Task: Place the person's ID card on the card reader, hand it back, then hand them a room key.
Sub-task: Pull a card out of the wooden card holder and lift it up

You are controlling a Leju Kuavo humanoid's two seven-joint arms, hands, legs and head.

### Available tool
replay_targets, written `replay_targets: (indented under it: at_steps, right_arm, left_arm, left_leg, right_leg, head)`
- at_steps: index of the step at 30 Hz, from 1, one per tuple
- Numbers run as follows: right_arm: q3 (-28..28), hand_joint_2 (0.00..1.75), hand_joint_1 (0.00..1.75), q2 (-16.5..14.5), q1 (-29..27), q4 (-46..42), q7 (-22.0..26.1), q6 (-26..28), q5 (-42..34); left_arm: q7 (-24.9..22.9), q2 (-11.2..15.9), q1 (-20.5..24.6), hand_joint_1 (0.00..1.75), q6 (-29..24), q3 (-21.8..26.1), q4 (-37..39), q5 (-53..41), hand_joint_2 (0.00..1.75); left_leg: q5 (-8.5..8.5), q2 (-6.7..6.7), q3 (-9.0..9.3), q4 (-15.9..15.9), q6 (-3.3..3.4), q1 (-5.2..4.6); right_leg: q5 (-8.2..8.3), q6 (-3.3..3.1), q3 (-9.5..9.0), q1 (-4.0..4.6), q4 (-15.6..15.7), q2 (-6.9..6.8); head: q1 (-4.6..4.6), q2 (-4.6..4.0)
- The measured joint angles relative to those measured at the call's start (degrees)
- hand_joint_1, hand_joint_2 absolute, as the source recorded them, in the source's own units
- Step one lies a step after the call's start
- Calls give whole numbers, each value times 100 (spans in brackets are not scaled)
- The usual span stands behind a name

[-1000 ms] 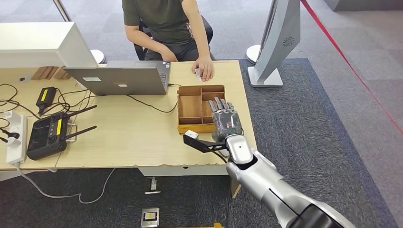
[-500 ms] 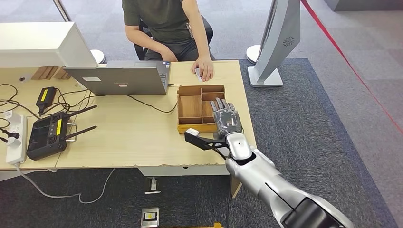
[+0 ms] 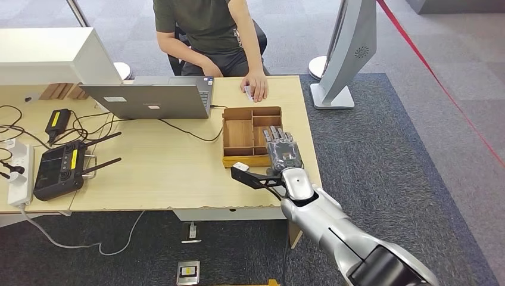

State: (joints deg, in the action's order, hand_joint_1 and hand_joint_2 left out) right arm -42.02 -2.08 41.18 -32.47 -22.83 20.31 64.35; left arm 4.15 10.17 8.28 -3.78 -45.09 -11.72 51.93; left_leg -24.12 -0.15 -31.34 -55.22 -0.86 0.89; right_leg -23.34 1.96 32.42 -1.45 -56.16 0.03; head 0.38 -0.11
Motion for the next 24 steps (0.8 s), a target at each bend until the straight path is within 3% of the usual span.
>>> replay_targets:
  at_steps: [11, 12, 15, 16, 24]
  right_arm:
    - [9, 175, 0, -37, 29, 203, 32, 2, -25]
    - [10, 131, 0, -41, 32, 218, 32, 2, -25]
    - [15, 131, 0, -46, 43, 263, 25, 3, -24]
    - [19, 175, 0, -45, 45, 277, 21, 5, -23]
    - [48, 175, 0, -27, 49, 381, 33, 65, -7]
  left_arm:
    - [0, 1, 1, 0, 0, 0, 0, 0, 0]
    - [0, 0, 1, 0, 0, 0, 0, -1, 0]
    - [0, -1, 2, 0, 0, 0, 0, -14, 0]
    - [0, -1, 3, 0, 0, 0, 0, -20, 0]
    - [-10, -12, 15, 0, -26, 0, 0, -35, 0]
  left_leg:
    - [0, 0, 0, 0, 0, 0]
    - [0, 0, 0, 0, 0, 0]
    - [0, 0, 1, 0, 0, 0]
    - [0, 0, 1, 0, 0, 0]
    - [0, 0, 1, -1, 0, 0]
  right_leg:
    - [0, 0, 0, 0, 0, 0]
    - [0, 0, 0, 0, 0, 0]
    - [0, 0, 0, 0, 0, 0]
    - [0, 0, 0, 0, 0, 0]
    - [0, 0, 0, 0, 0, 0]
  head:
    - [0, 0]
    - [0, 0]
    - [0, 0]
    - [1, 0]
    - [0, 0]
